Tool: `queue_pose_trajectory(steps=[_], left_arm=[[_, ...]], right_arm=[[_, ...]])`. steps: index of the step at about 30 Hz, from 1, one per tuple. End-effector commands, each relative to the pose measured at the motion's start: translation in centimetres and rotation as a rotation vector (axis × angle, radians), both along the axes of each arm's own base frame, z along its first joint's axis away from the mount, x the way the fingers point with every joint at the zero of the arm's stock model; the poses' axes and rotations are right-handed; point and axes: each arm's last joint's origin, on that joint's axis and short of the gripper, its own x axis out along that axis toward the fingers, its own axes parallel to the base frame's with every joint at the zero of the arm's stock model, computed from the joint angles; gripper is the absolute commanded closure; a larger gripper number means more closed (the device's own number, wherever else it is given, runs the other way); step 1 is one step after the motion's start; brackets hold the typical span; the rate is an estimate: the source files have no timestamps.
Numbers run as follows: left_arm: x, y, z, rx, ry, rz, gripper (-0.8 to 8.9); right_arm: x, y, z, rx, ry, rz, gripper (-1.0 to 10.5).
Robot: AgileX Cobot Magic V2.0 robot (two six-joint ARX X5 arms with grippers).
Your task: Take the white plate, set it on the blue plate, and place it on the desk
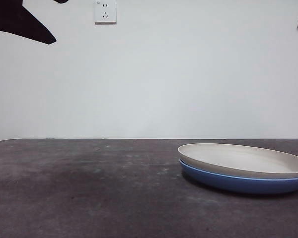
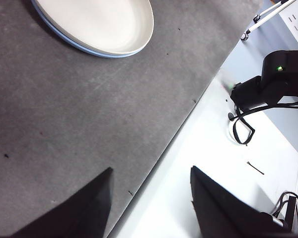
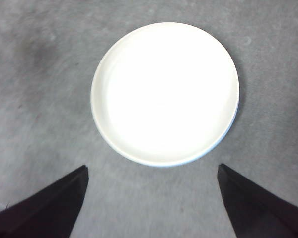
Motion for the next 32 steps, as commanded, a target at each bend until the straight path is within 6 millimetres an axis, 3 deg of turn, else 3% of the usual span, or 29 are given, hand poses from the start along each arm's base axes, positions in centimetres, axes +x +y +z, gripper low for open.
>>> queue_pose_trajectory(steps=[1, 4, 16, 20, 24, 32], left_arm=[[0.1, -0.2, 0.3, -0.009, -0.02, -0.016, 5.64], [0.1, -0.2, 0.3, -0.01, -0.017, -0.014, 5.64], [0.1, -0.2, 0.3, -0.01, -0.017, -0.013, 5.64], [0.1, -0.2, 0.3, -0.01, -0.016, -0.013, 5.64], [0.1, -0.2, 0.3, -0.01, -0.015, -0.011, 5.64], [0.1, -0.2, 0.3, -0.01, -0.015, -0.012, 5.64]], right_arm=[[1.5, 0.1, -1.6, 0.04, 0.025, -0.065, 5.3], [3.2, 0.0, -3.8, 0.022, 0.083, -0.093, 5.3], [9.6, -1.6, -9.2, -0.02, 0.202, -0.173, 5.3], [11.1, -1.5, -10.9, -0.025, 0.22, -0.167, 5.3], [12.3, -1.4, -12.3, -0.026, 0.224, -0.168, 6.0], [13.4, -1.6, -13.8, -0.025, 0.236, -0.174, 6.4]])
